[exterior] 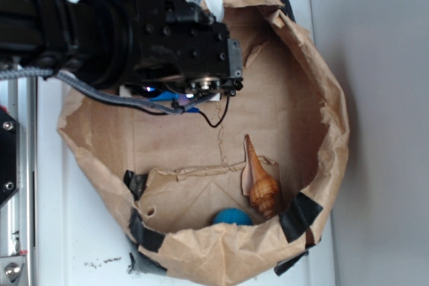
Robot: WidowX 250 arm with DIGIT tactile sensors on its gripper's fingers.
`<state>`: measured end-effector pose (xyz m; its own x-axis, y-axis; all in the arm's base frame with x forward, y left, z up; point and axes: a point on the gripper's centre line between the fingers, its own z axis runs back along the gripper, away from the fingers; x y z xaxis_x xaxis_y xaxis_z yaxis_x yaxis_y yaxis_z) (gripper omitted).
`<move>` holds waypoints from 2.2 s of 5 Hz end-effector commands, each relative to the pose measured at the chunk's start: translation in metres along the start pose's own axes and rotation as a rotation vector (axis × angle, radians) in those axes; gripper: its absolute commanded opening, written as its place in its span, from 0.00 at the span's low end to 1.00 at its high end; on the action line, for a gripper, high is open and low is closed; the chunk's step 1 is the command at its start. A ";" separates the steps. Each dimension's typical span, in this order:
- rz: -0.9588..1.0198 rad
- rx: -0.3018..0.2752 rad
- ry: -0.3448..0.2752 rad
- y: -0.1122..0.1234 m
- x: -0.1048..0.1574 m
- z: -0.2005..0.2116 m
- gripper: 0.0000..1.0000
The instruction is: Grab the blue block.
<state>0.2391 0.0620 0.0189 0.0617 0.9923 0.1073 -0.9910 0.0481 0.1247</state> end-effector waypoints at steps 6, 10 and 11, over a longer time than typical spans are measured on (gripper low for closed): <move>-0.688 -0.366 -0.034 -0.003 0.017 0.096 0.00; -0.391 -0.202 0.065 0.000 0.014 0.043 1.00; -0.342 -0.193 0.028 0.001 0.011 0.025 1.00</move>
<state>0.2427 0.0694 0.0374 0.3952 0.9175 0.0442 -0.9181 0.3962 -0.0143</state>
